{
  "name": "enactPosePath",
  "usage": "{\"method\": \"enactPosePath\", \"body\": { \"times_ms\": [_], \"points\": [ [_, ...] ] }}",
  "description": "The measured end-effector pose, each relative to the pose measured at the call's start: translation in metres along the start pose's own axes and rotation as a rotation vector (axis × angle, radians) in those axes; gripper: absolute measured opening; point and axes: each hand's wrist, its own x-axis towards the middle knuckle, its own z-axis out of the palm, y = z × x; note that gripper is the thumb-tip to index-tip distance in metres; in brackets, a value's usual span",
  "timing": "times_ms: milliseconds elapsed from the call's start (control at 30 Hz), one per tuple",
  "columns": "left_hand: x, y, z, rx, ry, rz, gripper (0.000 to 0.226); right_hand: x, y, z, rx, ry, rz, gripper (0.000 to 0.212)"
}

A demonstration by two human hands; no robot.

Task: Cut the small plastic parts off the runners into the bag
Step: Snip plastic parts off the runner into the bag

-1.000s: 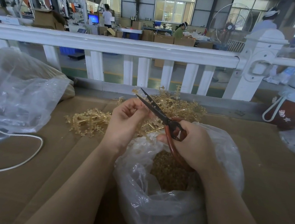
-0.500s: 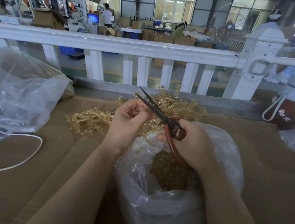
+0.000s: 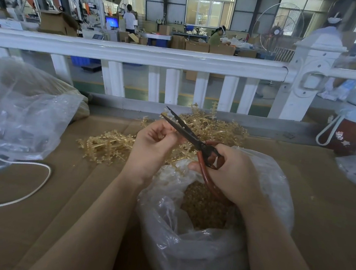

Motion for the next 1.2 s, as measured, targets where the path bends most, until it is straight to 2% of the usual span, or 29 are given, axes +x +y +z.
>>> {"method": "enactPosePath", "body": {
  "times_ms": [133, 300, 367, 467, 500, 600, 667, 800, 1200],
  "points": [
    [0.000, 0.000, -0.001, -0.030, 0.010, -0.034, 0.021, 0.000, 0.001, 0.001, 0.007, 0.014, 0.006, 0.075],
    [0.002, 0.000, -0.003, -0.055, 0.064, -0.149, 0.019, 0.001, 0.002, 0.004, 0.049, 0.017, 0.027, 0.052],
    [0.003, 0.000, -0.006, -0.068, 0.087, -0.240, 0.016, 0.001, 0.004, 0.005, 0.106, 0.039, 0.052, 0.062],
    [0.004, 0.001, -0.008, -0.047, -0.002, -0.314, 0.015, 0.003, 0.004, 0.006, 0.228, 0.075, 0.079, 0.075],
    [0.005, 0.001, -0.006, -0.033, -0.034, -0.325, 0.014, 0.003, 0.003, 0.006, 0.280, 0.079, 0.086, 0.071],
    [0.003, 0.002, 0.000, 0.024, -0.105, -0.348, 0.010, 0.003, 0.001, 0.007, 0.381, 0.062, 0.103, 0.031],
    [0.002, 0.002, 0.003, 0.054, -0.122, -0.353, 0.013, 0.005, 0.002, 0.007, 0.389, 0.040, 0.124, 0.015],
    [0.000, 0.000, 0.007, 0.069, -0.150, -0.353, 0.021, 0.007, 0.001, 0.008, 0.401, 0.011, 0.158, 0.014],
    [0.001, -0.003, 0.005, 0.014, -0.089, -0.326, 0.016, 0.008, -0.002, 0.004, 0.472, -0.005, 0.174, 0.015]
  ]
}}
